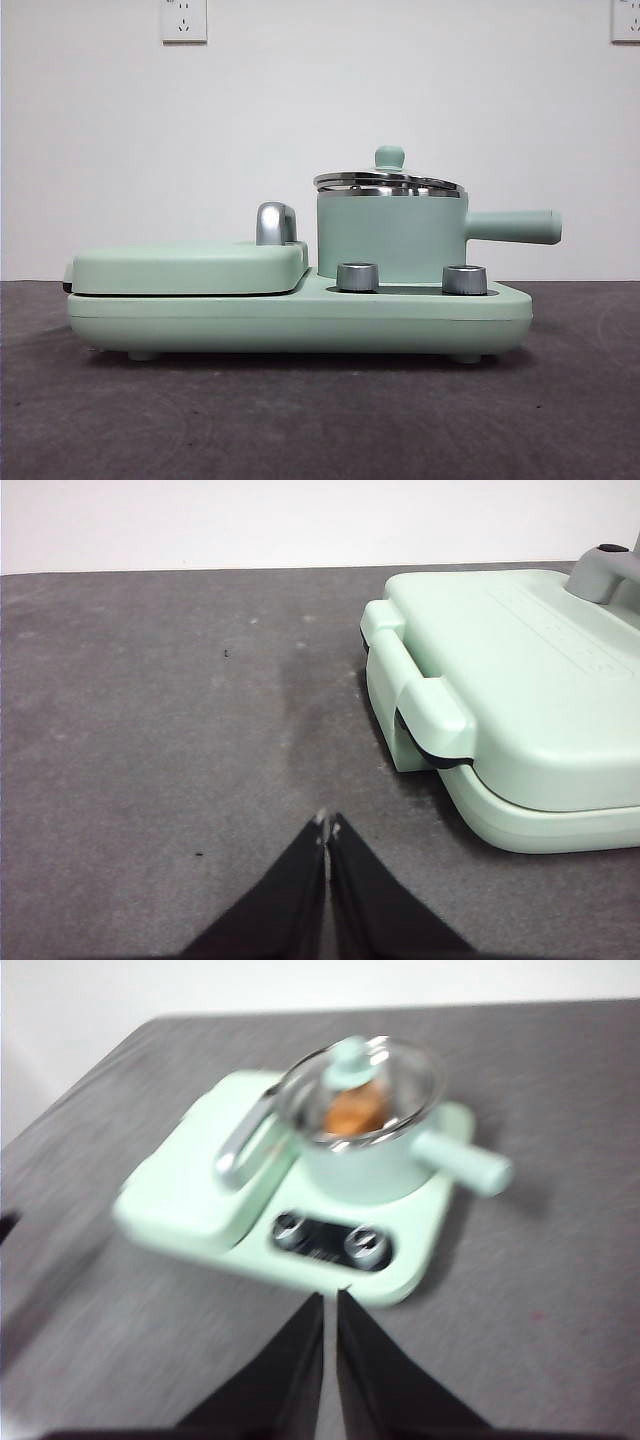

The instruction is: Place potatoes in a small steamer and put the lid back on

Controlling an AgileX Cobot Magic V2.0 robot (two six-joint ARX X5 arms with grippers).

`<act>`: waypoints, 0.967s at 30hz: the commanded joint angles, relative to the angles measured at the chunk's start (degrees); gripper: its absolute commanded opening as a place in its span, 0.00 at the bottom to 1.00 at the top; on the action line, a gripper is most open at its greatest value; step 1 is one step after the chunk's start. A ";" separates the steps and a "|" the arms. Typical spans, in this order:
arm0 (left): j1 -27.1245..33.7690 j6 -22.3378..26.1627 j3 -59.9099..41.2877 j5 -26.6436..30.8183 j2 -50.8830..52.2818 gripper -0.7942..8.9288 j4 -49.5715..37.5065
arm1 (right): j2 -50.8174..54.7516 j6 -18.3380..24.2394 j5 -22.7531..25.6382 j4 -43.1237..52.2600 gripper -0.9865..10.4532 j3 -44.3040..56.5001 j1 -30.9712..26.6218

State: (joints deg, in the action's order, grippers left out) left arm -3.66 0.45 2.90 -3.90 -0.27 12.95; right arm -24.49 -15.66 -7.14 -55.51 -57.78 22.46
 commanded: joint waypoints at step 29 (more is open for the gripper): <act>-0.11 0.37 -1.14 -0.20 0.09 0.09 0.31 | 24.28 17.62 6.84 47.19 0.10 57.13 -21.16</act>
State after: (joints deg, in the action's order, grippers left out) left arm -3.66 0.45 2.90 -3.95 -0.27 12.95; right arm -0.27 1.50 -0.82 -8.84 -0.93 1.39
